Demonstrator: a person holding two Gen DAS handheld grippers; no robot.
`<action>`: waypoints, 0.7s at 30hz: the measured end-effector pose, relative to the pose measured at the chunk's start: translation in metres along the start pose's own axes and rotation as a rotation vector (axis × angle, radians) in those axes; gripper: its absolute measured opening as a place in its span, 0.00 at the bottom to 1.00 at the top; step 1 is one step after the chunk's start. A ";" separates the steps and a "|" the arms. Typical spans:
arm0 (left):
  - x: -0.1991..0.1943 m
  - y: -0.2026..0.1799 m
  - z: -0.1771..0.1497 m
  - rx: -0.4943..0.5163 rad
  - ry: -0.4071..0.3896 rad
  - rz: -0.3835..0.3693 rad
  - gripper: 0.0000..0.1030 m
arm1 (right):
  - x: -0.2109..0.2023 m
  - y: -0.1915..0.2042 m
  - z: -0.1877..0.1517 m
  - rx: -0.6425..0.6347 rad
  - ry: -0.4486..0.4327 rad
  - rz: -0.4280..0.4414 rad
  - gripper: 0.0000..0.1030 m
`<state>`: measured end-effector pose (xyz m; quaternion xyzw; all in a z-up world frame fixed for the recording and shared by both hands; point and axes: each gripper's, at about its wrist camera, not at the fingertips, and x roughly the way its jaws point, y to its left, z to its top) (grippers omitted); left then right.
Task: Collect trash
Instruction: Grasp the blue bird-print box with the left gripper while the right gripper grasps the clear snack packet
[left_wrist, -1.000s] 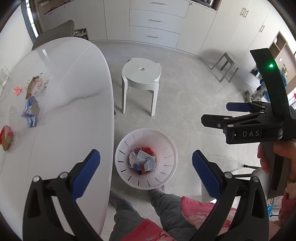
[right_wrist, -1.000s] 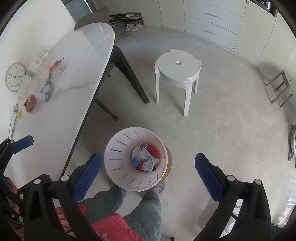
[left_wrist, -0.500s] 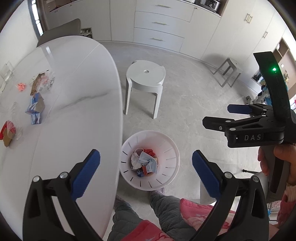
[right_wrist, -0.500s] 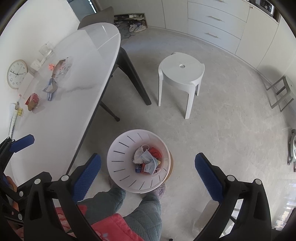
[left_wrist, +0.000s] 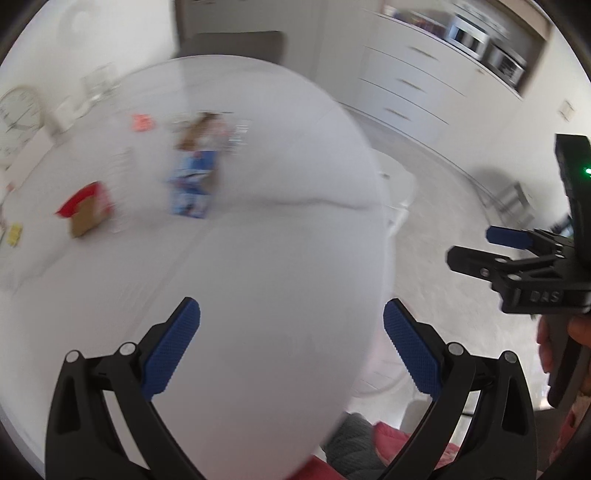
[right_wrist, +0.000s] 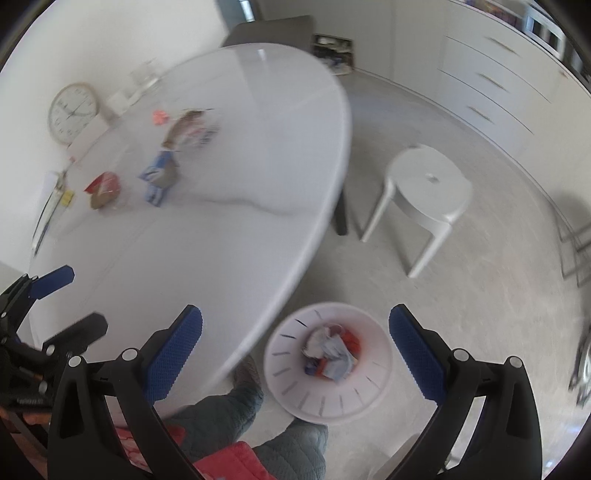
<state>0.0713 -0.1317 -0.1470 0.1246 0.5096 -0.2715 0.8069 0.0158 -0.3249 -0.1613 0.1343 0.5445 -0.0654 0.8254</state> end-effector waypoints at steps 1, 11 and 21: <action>0.002 0.010 0.002 -0.010 -0.005 0.018 0.92 | 0.004 0.009 0.006 -0.014 0.001 0.005 0.98; 0.045 0.083 0.053 -0.042 -0.036 0.066 0.92 | 0.046 0.073 0.081 -0.114 0.007 0.036 0.98; 0.121 0.094 0.109 -0.011 0.017 0.054 0.92 | 0.081 0.073 0.150 -0.130 0.006 0.010 0.98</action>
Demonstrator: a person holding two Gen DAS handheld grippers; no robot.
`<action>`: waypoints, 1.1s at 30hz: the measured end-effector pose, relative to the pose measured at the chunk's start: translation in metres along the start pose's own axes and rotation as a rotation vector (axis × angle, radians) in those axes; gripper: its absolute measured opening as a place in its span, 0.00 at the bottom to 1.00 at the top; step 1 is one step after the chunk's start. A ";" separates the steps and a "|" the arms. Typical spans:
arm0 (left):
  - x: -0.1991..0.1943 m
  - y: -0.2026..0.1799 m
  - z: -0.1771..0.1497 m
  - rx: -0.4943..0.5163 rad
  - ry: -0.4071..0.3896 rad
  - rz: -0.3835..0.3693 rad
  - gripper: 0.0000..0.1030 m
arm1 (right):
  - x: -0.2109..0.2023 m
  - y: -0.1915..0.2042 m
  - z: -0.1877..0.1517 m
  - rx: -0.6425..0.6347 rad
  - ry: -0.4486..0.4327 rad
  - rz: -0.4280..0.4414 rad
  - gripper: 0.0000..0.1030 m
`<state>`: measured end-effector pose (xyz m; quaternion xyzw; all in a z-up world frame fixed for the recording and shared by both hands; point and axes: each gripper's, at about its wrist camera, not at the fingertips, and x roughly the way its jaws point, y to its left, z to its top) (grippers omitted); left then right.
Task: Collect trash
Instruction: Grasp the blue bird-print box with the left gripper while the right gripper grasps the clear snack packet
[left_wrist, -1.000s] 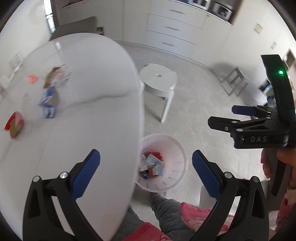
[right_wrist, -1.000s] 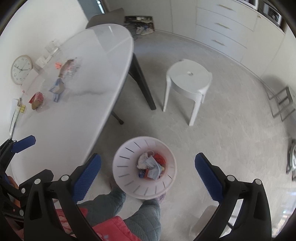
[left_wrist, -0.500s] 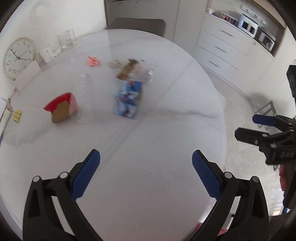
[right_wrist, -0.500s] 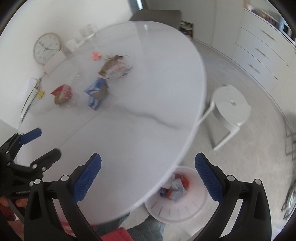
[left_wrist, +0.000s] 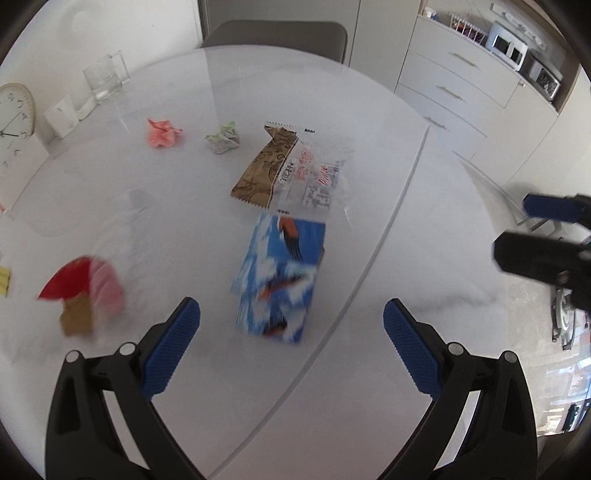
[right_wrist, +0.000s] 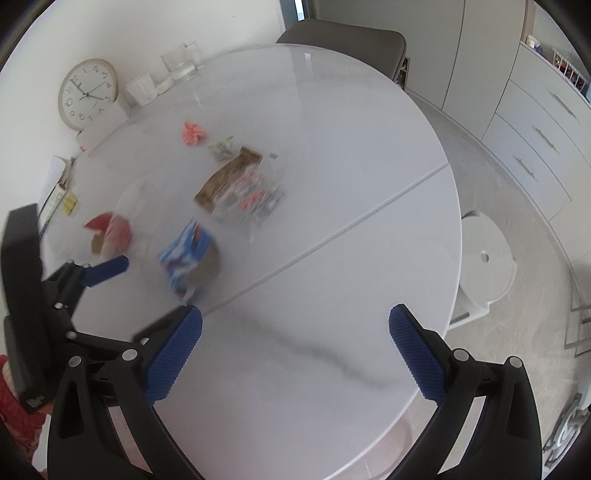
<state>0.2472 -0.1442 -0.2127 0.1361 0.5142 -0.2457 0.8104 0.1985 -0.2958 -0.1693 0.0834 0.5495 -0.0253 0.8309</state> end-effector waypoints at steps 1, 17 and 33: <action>0.007 -0.001 0.004 0.001 0.007 -0.005 0.91 | 0.003 -0.003 0.005 0.005 0.000 -0.002 0.98; 0.031 0.009 0.008 -0.024 0.049 -0.042 0.47 | 0.052 0.001 0.054 0.129 0.012 0.076 0.98; -0.040 0.058 -0.044 -0.153 0.033 0.005 0.47 | 0.139 0.050 0.094 0.489 0.022 -0.031 0.97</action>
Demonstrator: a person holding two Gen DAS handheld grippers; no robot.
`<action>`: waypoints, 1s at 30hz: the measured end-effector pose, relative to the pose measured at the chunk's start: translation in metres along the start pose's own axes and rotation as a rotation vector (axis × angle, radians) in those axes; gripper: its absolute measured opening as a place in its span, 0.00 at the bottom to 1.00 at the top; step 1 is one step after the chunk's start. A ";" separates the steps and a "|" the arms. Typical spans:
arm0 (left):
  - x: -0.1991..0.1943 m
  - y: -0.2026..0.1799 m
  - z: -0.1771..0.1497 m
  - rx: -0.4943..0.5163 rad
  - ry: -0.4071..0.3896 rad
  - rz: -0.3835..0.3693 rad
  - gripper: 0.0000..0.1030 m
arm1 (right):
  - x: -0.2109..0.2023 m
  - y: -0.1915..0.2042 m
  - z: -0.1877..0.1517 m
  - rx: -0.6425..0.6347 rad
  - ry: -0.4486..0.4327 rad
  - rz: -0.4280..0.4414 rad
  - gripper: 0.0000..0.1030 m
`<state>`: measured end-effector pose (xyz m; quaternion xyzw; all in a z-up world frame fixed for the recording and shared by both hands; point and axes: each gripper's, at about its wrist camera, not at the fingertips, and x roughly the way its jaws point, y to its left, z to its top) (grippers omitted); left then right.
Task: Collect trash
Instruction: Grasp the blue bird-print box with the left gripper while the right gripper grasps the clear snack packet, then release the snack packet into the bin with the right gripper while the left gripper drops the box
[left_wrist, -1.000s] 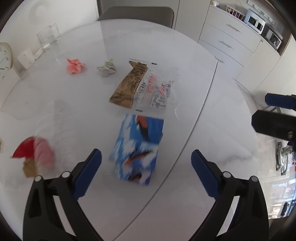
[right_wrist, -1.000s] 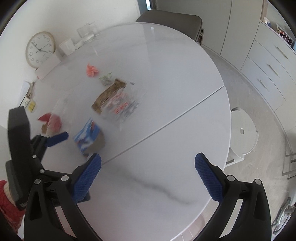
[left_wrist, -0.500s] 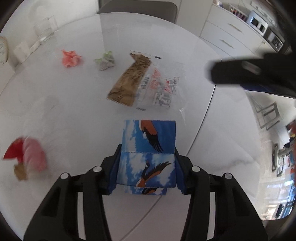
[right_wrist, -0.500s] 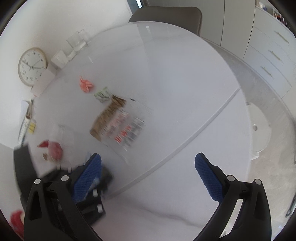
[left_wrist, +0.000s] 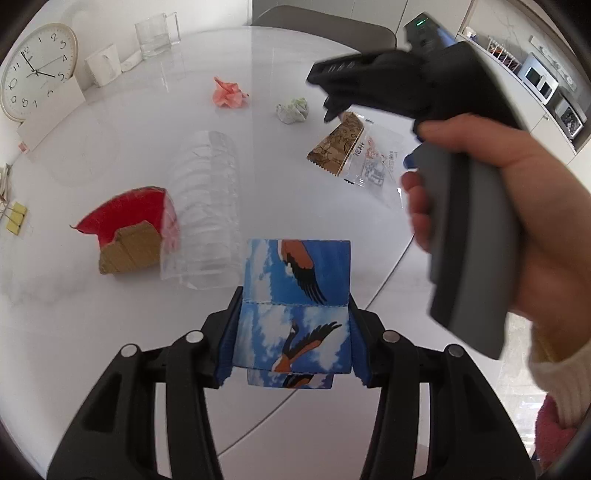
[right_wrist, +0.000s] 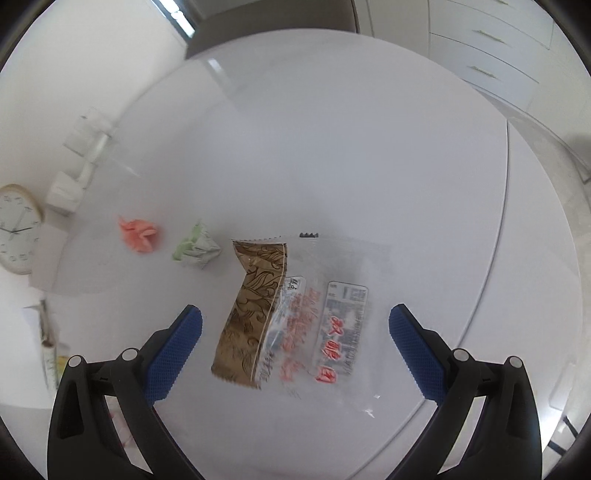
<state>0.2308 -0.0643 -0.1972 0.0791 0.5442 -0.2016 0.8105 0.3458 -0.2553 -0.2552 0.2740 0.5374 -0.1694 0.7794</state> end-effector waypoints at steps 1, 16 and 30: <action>-0.002 0.000 0.000 0.012 -0.003 0.007 0.47 | 0.004 0.002 -0.001 -0.004 0.006 -0.007 0.95; -0.009 0.001 -0.010 0.037 -0.004 -0.027 0.47 | -0.011 -0.004 -0.013 -0.164 0.060 0.137 0.50; -0.061 -0.077 -0.051 0.207 -0.021 -0.072 0.47 | -0.154 -0.122 -0.088 -0.258 -0.030 0.154 0.51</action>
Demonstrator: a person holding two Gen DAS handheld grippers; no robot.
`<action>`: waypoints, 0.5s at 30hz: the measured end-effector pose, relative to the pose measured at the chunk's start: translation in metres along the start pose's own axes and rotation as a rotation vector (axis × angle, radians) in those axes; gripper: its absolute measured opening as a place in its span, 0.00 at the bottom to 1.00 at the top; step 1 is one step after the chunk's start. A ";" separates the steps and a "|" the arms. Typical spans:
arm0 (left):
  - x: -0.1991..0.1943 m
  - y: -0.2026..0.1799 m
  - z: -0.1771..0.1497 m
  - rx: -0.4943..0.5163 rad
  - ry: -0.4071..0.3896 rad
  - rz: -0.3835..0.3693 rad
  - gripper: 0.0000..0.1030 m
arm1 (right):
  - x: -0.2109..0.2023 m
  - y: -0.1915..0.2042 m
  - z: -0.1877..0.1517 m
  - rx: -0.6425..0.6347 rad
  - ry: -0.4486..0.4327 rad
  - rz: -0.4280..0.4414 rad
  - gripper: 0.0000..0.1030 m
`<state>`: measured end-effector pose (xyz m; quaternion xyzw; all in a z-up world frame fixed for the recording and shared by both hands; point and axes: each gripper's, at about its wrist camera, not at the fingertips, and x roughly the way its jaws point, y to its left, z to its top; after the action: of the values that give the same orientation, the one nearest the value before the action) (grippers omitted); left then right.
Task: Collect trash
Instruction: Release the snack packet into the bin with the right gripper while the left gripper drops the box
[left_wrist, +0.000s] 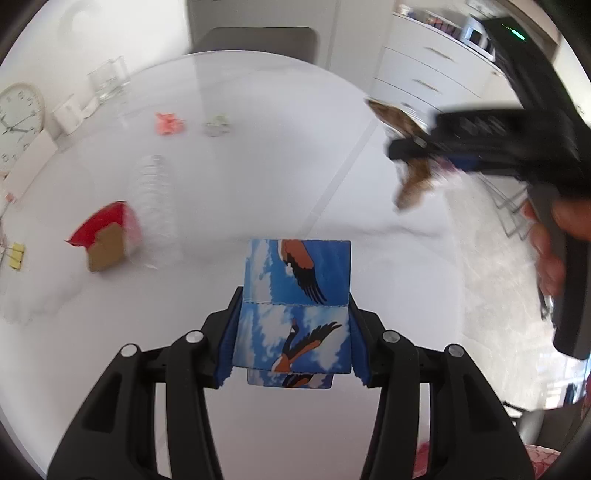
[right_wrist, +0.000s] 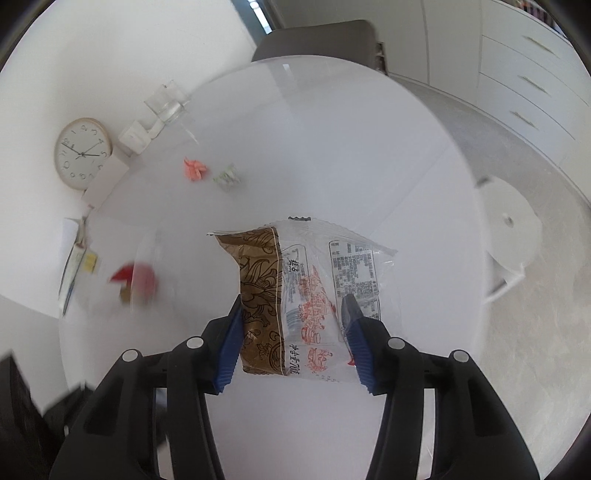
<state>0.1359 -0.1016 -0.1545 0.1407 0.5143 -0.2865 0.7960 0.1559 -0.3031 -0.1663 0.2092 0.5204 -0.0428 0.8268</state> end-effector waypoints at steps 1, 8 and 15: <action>-0.003 -0.008 -0.003 0.007 0.003 -0.012 0.47 | -0.014 -0.012 -0.015 0.005 -0.001 -0.011 0.51; -0.012 -0.088 -0.033 0.091 0.063 -0.148 0.47 | -0.085 -0.086 -0.124 0.025 0.024 -0.145 0.51; -0.013 -0.141 -0.042 0.174 0.083 -0.145 0.47 | -0.092 -0.127 -0.199 0.027 0.099 -0.160 0.51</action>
<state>0.0159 -0.1884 -0.1511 0.1832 0.5288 -0.3810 0.7360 -0.0904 -0.3538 -0.1979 0.1799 0.5752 -0.1053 0.7910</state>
